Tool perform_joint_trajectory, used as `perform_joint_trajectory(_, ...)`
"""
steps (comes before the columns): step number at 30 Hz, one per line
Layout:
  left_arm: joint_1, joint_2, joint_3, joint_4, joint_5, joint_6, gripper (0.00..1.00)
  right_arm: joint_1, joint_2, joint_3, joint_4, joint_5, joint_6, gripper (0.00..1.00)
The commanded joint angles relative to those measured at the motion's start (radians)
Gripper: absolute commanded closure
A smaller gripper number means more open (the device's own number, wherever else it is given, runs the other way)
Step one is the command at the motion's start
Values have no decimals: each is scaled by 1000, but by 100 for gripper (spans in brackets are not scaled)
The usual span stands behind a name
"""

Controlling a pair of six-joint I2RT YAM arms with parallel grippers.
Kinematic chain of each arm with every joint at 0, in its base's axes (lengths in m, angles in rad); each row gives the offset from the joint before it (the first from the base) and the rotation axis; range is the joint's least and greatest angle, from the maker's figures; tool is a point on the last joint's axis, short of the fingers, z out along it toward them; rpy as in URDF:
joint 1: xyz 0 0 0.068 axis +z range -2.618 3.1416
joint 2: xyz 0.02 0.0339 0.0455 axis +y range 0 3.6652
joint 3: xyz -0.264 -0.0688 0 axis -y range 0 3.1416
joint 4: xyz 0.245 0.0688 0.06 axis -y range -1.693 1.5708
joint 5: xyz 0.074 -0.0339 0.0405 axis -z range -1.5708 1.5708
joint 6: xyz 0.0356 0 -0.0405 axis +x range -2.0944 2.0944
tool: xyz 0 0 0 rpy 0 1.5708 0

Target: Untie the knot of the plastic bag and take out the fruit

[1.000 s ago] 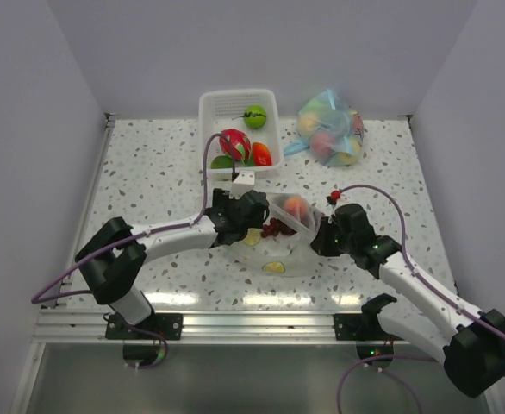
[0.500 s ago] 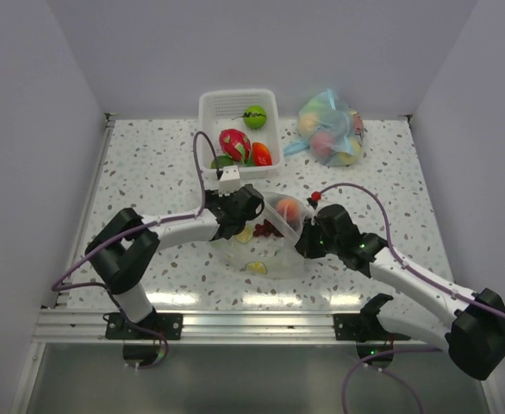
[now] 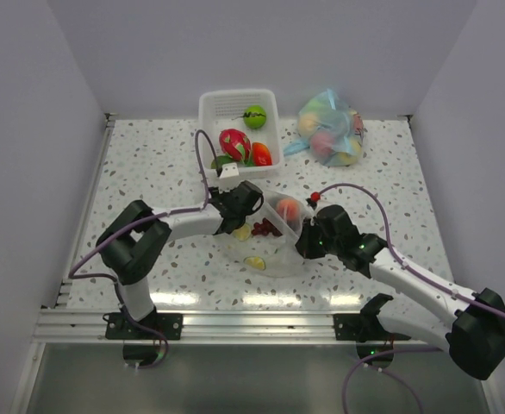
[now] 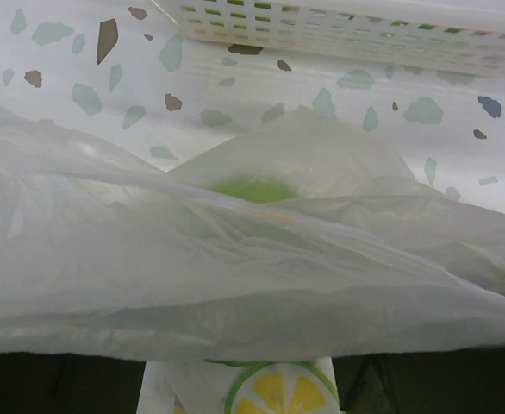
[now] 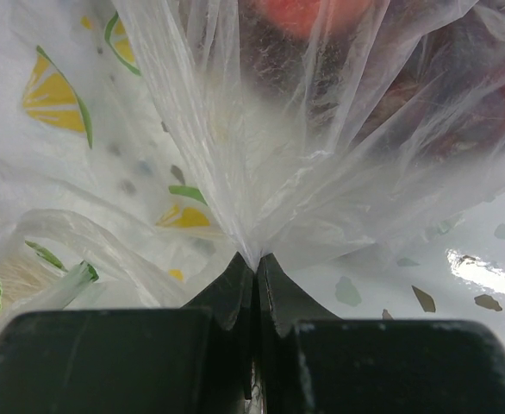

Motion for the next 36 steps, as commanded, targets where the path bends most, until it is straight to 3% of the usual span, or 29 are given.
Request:
perform_joint_trajectory(1, 8, -20, 23, -4, 36, 17, 35, 4, -10, 17, -7, 44, -8, 100)
perform_joint_trajectory(3, 8, -67, 3, -9, 65, 32, 48, 6, -8, 25, -16, 61, -15, 100)
perform_joint_trajectory(6, -6, -138, -39, -24, 131, 66, 57, 4, -10, 39, -33, 92, -24, 100)
perform_joint_trajectory(17, -222, -334, -62, -181, 311, 162, 59, 4, -33, 76, -105, 192, -44, 100)
perform_joint_trajectory(22, -252, -461, -82, -178, 445, 204, 60, 3, -43, 71, -139, 254, -59, 100)
perform_joint_trajectory(24, -253, -535, -56, -181, 453, 230, 65, 4, -44, 62, -145, 259, -58, 100)
perform_joint_trajectory(30, -204, -617, 152, -198, 395, 288, 66, 6, -37, 25, -138, 242, -44, 100)
perform_joint_trajectory(36, 27, -512, 281, -135, 476, 340, 64, 4, -37, 22, -136, 232, -44, 100)
